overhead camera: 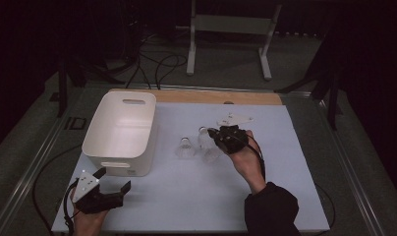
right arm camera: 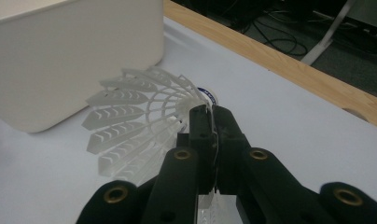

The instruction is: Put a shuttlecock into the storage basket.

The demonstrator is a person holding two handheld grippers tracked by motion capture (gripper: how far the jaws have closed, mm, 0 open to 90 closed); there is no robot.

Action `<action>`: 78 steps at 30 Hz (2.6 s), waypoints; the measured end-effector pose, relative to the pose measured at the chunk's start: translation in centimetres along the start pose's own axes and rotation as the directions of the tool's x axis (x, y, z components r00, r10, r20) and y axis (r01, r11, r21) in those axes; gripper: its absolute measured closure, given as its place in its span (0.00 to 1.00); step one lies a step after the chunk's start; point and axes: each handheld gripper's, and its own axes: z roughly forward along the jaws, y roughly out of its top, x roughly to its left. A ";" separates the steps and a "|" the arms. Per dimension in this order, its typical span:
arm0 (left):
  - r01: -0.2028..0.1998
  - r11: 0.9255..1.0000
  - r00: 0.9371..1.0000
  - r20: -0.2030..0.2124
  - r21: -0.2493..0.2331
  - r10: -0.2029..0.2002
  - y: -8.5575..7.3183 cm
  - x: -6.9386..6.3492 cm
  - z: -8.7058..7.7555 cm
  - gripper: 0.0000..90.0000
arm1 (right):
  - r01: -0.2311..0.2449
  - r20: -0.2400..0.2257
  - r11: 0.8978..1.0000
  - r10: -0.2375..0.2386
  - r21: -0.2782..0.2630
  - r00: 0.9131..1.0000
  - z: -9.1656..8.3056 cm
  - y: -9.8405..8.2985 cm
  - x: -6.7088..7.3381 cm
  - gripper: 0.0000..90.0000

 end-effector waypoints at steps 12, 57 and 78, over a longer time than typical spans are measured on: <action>0.001 1.000 1.000 0.001 -0.003 -0.001 0.0 0.0 0.0 0.01 | -0.009 -0.004 1.000 0.009 -0.004 1.000 0.7 0.8 -0.3 0.98; 0.002 1.000 1.000 0.007 -0.003 -0.002 0.0 0.2 0.0 0.01 | 0.008 -0.029 0.999 -0.009 -0.047 1.000 3.2 5.2 0.2 0.99; 0.005 1.000 1.000 0.011 -0.005 -0.005 0.0 0.1 0.0 0.01 | 0.018 -0.047 0.998 -0.021 -0.058 0.999 4.1 7.7 0.5 0.99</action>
